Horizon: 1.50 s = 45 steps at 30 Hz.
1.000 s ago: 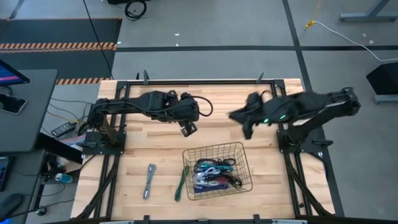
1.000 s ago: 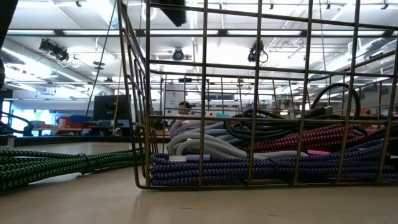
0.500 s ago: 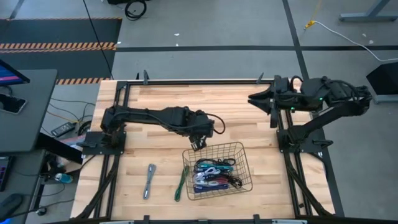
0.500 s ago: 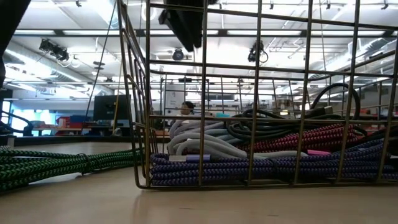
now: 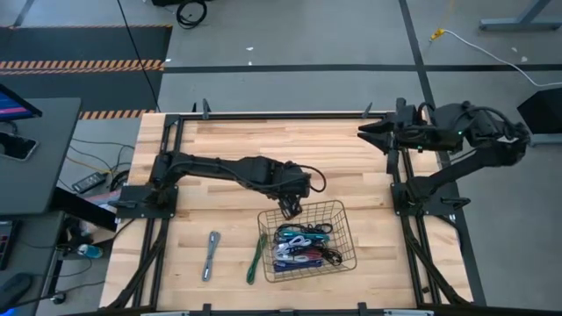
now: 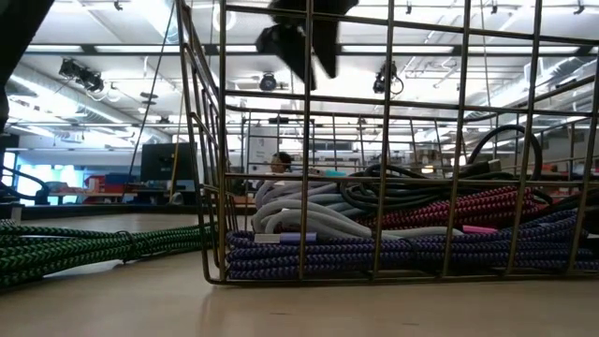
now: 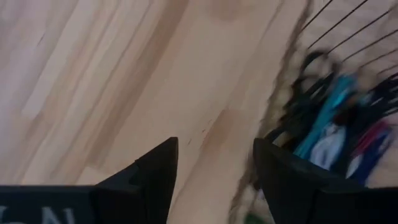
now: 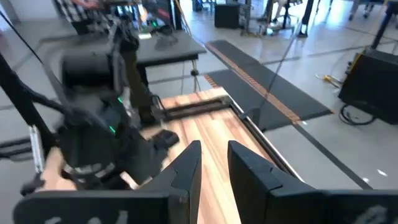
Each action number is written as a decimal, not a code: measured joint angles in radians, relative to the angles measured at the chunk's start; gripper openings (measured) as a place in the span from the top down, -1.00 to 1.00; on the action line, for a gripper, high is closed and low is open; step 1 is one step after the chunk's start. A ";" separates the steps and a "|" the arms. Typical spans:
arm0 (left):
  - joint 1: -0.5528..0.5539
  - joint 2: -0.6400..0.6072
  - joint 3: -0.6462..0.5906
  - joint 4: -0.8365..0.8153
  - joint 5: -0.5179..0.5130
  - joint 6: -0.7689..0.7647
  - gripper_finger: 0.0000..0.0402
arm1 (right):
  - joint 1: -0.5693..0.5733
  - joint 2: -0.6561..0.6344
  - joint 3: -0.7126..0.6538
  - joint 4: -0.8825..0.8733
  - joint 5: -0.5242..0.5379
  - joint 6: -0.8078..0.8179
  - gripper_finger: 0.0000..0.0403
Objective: Pick and place USB-C Cables
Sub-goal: Move the wire basket to the middle of the table
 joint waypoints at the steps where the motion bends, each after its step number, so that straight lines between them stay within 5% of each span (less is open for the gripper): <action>1: -0.003 0.002 0.001 0.021 0.004 0.001 -0.06 | -0.006 -0.001 0.000 -0.013 0.000 0.003 0.58; 9: -0.017 0.023 0.000 0.043 0.015 0.050 0.09 | -0.036 -0.001 0.000 -0.059 0.000 0.010 0.58; 18: -0.041 0.028 0.000 0.036 0.014 0.095 0.93 | -0.052 0.000 -0.001 -0.060 0.000 0.011 0.58; 28: -0.055 0.028 0.000 0.027 0.019 0.205 0.98 | -0.052 0.000 -0.001 -0.061 0.000 0.036 0.58; 45: -0.066 0.061 0.000 0.040 0.291 0.304 1.00 | -0.052 0.000 -0.001 -0.069 0.007 0.047 0.58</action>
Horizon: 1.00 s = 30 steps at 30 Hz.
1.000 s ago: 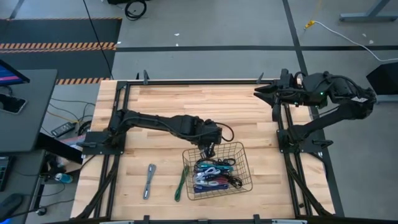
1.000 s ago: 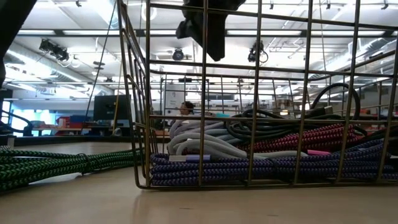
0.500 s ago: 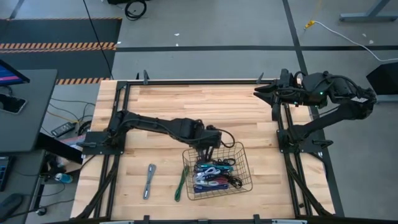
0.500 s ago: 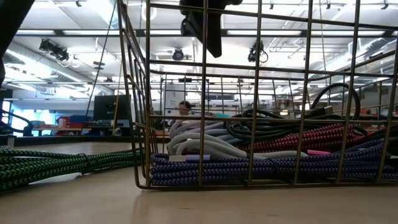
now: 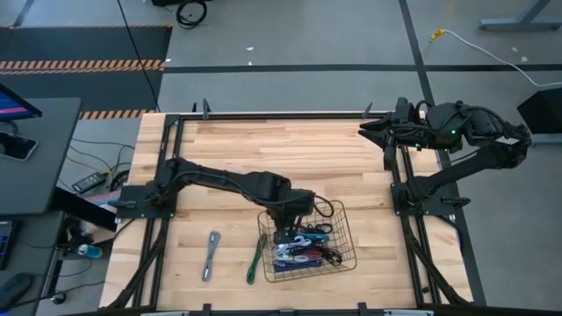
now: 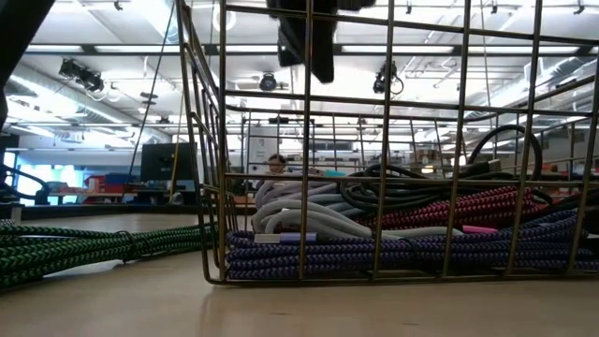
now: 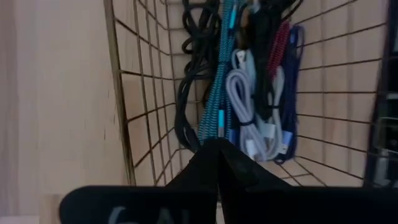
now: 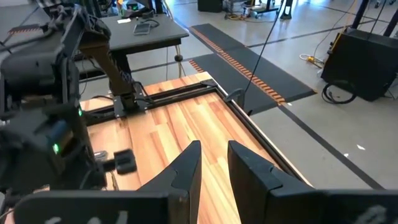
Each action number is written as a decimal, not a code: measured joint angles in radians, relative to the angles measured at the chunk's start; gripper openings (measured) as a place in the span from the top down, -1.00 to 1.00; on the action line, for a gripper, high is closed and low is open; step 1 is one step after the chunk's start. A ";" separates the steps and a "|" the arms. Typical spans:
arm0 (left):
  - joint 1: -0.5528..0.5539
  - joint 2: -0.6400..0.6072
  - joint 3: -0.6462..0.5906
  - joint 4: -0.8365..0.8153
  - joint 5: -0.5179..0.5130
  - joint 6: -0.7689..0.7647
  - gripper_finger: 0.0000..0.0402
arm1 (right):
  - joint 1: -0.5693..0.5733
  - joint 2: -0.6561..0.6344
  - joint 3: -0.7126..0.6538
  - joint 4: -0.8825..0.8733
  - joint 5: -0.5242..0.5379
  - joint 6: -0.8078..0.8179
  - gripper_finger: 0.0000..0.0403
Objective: Pick and place USB-C Cables
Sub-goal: Move the wire basket to the middle of the table
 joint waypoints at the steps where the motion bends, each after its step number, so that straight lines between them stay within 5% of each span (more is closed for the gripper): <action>1: 0.000 0.010 0.000 -0.003 0.000 0.005 1.00 | 0.000 0.000 0.000 0.000 0.000 0.000 0.58; 19: 0.072 0.087 0.000 -0.105 -0.154 0.060 1.00 | 0.000 0.000 0.000 -0.009 0.000 0.005 0.58; 30: 0.194 0.087 0.000 -0.023 -0.233 0.059 1.00 | 0.000 0.000 0.000 -0.030 0.000 0.006 0.58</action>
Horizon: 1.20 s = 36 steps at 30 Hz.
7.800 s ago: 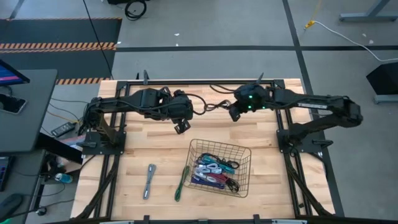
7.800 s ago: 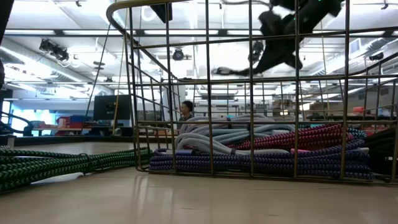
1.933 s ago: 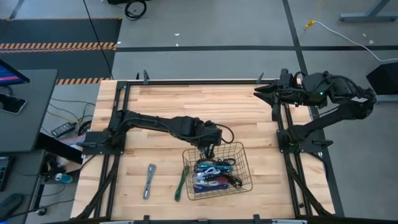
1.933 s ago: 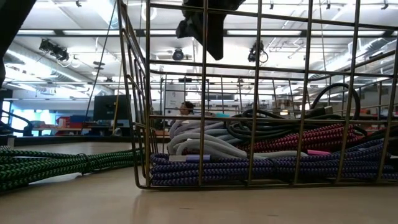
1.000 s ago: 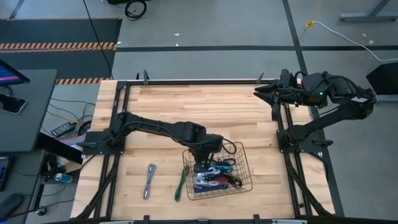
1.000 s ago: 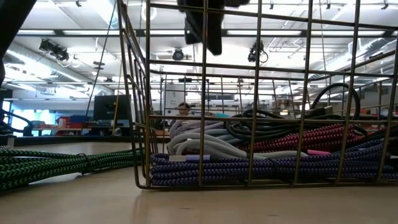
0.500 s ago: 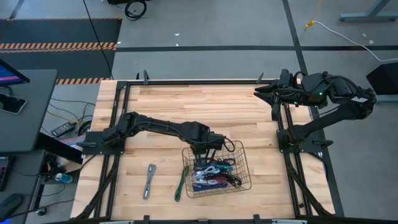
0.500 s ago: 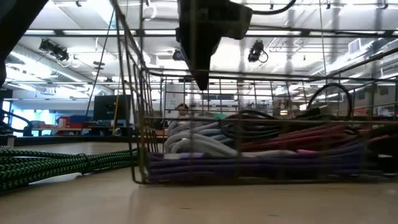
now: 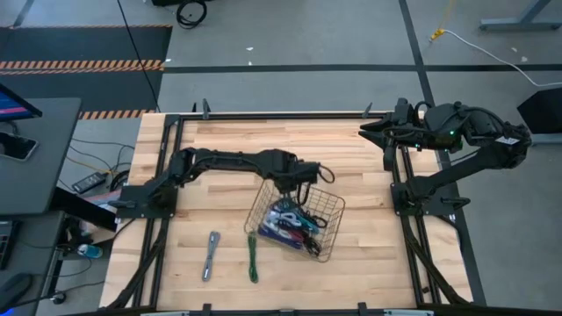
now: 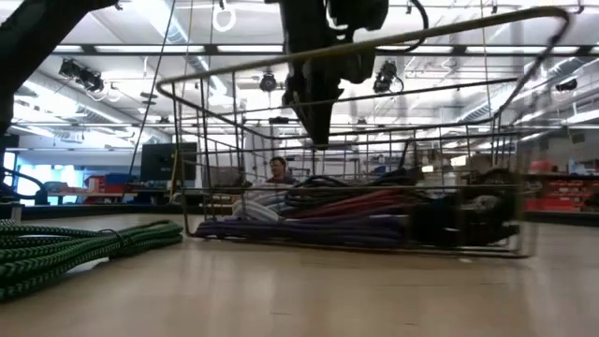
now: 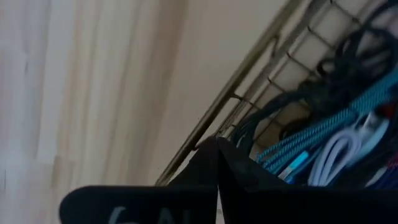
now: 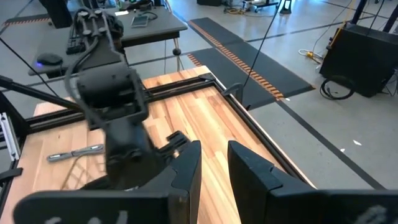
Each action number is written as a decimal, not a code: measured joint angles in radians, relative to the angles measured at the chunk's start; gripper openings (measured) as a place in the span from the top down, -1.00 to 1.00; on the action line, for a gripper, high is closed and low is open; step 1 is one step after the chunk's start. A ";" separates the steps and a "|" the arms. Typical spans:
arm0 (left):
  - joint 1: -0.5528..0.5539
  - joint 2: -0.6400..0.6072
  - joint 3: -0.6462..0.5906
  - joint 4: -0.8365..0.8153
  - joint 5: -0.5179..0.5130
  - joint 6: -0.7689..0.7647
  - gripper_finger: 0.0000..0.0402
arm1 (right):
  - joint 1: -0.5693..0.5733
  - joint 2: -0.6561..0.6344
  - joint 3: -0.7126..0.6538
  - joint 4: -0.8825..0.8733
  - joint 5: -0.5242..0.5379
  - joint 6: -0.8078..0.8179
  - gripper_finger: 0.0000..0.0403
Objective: Pick and place USB-C Cables
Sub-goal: Move the wire basket to the middle of the table
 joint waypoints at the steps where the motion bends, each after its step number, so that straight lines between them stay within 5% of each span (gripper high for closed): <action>1: 0.011 0.000 0.000 0.012 0.002 0.000 1.00 | 0.000 0.000 0.000 0.000 0.000 0.003 0.58; 12: 0.047 -0.010 -0.001 0.033 0.007 0.053 1.00 | 0.001 0.003 -0.042 -0.107 -0.109 0.176 0.63; 19: 0.015 -0.074 0.077 -0.001 0.009 0.077 1.00 | 0.001 0.003 -0.175 -0.117 -0.112 0.229 0.92; 23: -0.011 -0.118 0.159 -0.111 -0.009 0.087 1.00 | 0.002 0.003 -0.285 -0.003 -0.177 0.257 0.97; 29: -0.028 -0.145 0.266 -0.415 -0.183 0.063 1.00 | 0.002 0.009 -0.503 0.280 -0.298 0.297 0.99; 36: -0.028 -0.191 0.260 -0.411 -0.181 0.053 1.00 | 0.009 0.066 -0.658 0.459 -0.371 0.415 0.99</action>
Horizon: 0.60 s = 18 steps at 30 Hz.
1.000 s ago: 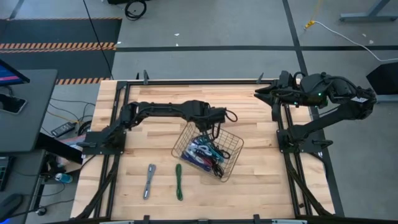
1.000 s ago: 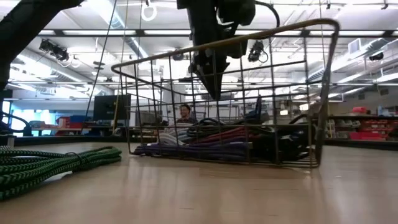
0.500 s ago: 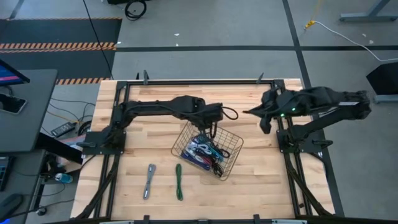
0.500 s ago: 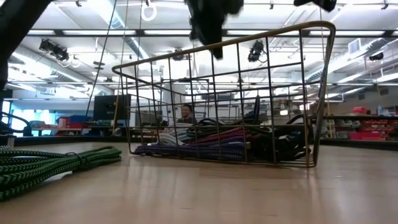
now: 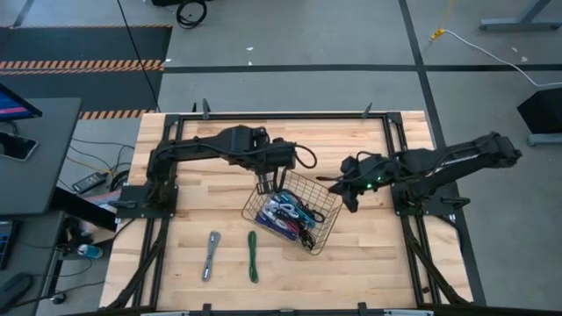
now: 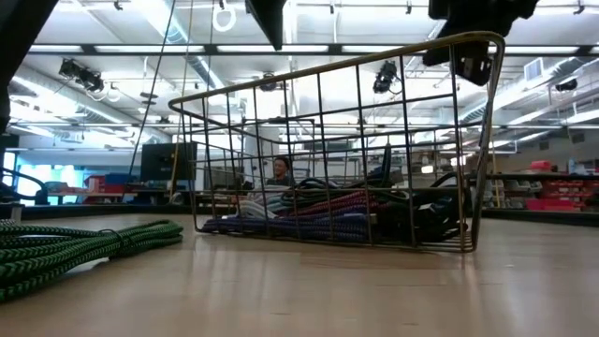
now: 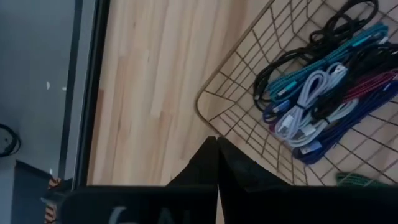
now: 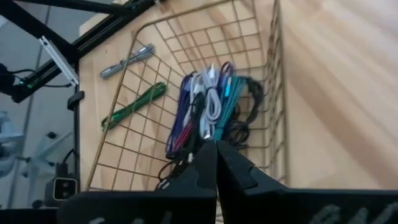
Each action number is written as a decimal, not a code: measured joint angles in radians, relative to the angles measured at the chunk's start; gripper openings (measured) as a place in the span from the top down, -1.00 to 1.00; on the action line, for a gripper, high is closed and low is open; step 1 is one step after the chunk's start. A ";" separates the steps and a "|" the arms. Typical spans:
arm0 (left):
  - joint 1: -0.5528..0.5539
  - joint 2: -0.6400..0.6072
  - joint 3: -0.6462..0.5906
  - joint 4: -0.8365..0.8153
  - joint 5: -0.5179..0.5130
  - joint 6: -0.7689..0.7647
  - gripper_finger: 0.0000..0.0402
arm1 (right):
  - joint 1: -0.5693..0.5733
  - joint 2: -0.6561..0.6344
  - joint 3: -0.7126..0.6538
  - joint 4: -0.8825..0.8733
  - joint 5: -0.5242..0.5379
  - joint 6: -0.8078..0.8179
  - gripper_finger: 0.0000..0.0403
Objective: Pick and place USB-C Cables
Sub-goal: Move the wire basket to the middle of the table
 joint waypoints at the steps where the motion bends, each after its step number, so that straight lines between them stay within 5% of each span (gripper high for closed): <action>1: 0.000 0.000 0.000 0.002 0.001 0.001 1.00 | 0.004 0.013 -0.006 0.026 -0.003 0.006 0.99; 12: 0.009 0.001 -0.001 0.002 0.001 0.050 1.00 | 0.021 0.178 -0.011 0.130 -0.173 0.002 1.00; 18: 0.008 0.002 -0.001 0.009 0.001 0.054 1.00 | 0.020 0.283 -0.012 0.093 -0.147 -0.002 1.00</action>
